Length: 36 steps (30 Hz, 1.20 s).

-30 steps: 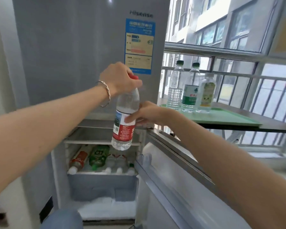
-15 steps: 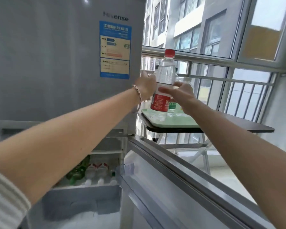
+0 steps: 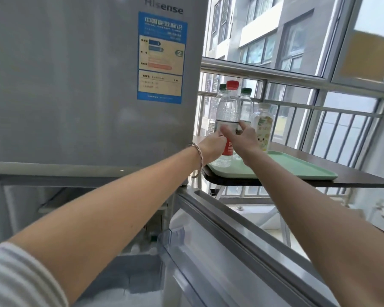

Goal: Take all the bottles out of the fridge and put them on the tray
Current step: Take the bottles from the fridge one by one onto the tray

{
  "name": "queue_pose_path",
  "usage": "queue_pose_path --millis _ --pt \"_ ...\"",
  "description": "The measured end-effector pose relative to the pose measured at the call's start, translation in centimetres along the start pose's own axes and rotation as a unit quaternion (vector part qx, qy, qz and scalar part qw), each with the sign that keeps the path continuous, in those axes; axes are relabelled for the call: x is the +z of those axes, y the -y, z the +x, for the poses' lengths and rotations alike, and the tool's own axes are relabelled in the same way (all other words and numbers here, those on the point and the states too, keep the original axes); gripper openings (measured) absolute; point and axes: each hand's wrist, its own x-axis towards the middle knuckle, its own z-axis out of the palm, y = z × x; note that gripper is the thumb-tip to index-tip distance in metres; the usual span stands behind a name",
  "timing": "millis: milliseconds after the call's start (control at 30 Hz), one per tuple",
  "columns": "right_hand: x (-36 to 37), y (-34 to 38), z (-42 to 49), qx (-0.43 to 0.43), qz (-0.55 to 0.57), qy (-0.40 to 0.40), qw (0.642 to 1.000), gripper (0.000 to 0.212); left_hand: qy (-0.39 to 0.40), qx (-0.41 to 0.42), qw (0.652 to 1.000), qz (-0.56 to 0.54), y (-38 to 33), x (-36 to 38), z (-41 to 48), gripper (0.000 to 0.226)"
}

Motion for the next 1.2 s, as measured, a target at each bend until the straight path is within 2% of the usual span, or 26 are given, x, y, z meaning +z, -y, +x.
queue_pose_path --millis 67,133,167,233,300,400,533,700,800,867,1033,1200 --pt "0.3 -0.1 0.0 0.007 -0.017 0.003 1.0 0.086 -0.004 0.004 1.0 0.002 0.2 -0.1 0.2 0.043" --pt "0.7 0.1 -0.5 -0.003 -0.069 -0.055 0.996 0.087 -0.009 0.003 1.0 0.006 0.4 -0.3 0.0 0.034" --pt "1.0 0.2 -0.9 -0.026 -0.083 -0.12 0.989 0.08 -0.014 -0.003 1.0 0.011 0.4 -0.5 0.0 0.028" --pt "1.8 0.8 -2.2 -0.103 -0.053 -0.237 0.965 0.045 -0.043 -0.006 0.999 0.018 0.3 -1.0 -0.4 0.025" --pt "2.9 1.7 -3.4 -0.169 -0.022 -0.248 0.954 0.017 -0.085 0.005 0.996 -0.002 0.1 -1.6 -1.1 0.02" --pt "5.5 2.9 -5.2 -0.216 -0.034 -0.179 0.959 0.009 -0.123 0.007 0.992 -0.033 0.8 -3.7 -2.8 0.021" --pt "9.4 3.9 -7.3 -0.248 -0.047 -0.091 0.963 0.009 -0.152 -0.016 0.988 0.011 3.5 -7.8 -5.6 0.028" --pt "14.6 4.6 -10.8 -0.29 -0.074 0.029 0.954 0.008 -0.126 -0.108 0.985 0.041 7.4 -12.6 -9.6 0.026" --pt "17.8 4.3 -12.5 -0.323 -0.127 0.101 0.932 0.011 -0.083 -0.201 0.972 0.088 10.3 -15.4 -11.4 0.025" --pt "20.5 3.8 -13.2 -0.323 -0.172 0.181 0.913 0.014 -0.069 -0.245 0.96 0.117 12.6 -17.2 -12.7 0.024" --pt "27.4 1.6 -15.5 -0.242 -0.25 0.412 0.842 0.023 -0.03 -0.346 0.919 0.185 19.8 -20.5 -14.8 0.014" --pt "34.0 -2.4 -16.8 -0.167 -0.292 0.502 0.797 0.021 -0.038 -0.379 0.896 0.228 27.5 -22.2 -15.1 0.016"
